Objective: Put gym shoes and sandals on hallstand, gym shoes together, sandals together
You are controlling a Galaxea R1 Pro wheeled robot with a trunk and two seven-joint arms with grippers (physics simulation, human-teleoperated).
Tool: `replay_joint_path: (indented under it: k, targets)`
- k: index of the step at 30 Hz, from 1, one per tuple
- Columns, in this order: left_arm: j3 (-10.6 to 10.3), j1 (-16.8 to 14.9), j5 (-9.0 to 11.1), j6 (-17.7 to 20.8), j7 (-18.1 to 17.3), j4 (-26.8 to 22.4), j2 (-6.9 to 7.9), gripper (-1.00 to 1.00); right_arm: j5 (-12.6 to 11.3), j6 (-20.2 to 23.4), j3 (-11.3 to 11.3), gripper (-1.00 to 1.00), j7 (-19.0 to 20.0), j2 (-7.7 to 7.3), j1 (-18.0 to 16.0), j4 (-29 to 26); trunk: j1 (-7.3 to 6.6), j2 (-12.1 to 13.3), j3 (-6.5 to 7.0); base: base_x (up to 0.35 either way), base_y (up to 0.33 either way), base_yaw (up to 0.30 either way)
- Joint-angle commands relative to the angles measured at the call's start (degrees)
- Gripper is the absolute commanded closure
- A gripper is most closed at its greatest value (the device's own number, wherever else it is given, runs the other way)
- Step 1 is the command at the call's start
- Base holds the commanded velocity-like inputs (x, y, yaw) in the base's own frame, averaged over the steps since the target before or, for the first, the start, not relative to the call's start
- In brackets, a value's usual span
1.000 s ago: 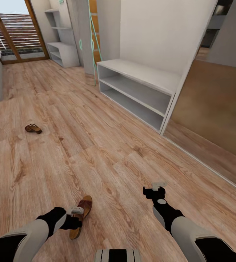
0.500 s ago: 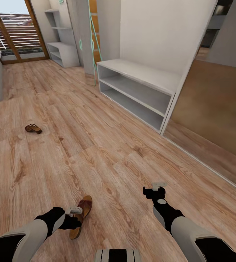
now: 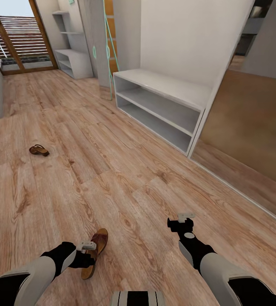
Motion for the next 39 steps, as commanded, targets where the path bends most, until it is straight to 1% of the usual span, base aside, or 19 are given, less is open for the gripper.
replay_joint_path:
  k: [1,7,16,21,26,31,33,39]
  targets:
    - [0.00,0.00,0.00,-0.01,0.00,0.00,0.00,-1.00,0.00,-0.02,0.00,-1.00,0.00,0.00,0.00,0.00,0.00,0.00,0.00,0.000,0.000,0.000]
    - [0.00,0.00,0.00,0.00,0.00,0.01,0.00,-1.00,0.00,-0.01,0.00,-1.00,0.00,0.00,0.00,0.00,0.00,0.00,0.00,0.000,0.000,0.000]
    - [0.00,0.00,0.00,0.01,0.00,-0.01,0.00,-1.00,0.00,0.01,0.00,-1.00,0.00,0.00,0.00,0.00,0.23,-0.12,-1.99,0.000,0.000,0.000]
    - [0.00,-0.01,0.00,-0.04,0.00,-0.01,0.00,-1.00,0.00,0.01,0.00,-1.00,0.00,0.00,0.00,0.00,0.23,-0.12,-1.99,0.000,0.000,0.000]
    - [0.00,0.00,0.00,-0.06,0.00,-0.01,0.00,-1.00,0.00,0.01,0.00,-1.00,0.00,0.00,0.00,0.00,0.36,-0.19,-3.10,0.000,0.000,0.000]
    - [0.00,0.00,0.00,-0.06,0.00,-0.02,0.00,-1.00,0.00,0.01,0.00,-1.00,0.00,0.00,0.00,0.00,0.36,-0.19,-3.10,0.000,0.000,0.000]
    - [0.00,0.00,0.00,-0.06,0.00,-0.02,0.00,-1.00,0.00,0.01,0.00,-1.00,0.00,0.00,0.00,0.00,0.41,-0.21,-3.54,0.000,0.000,0.000]
    - [0.00,0.00,0.00,-0.06,0.00,-0.04,0.00,-1.00,0.00,-0.03,0.00,-1.00,0.00,0.00,0.00,-0.02,0.41,-0.21,-3.54,0.000,0.000,0.000]
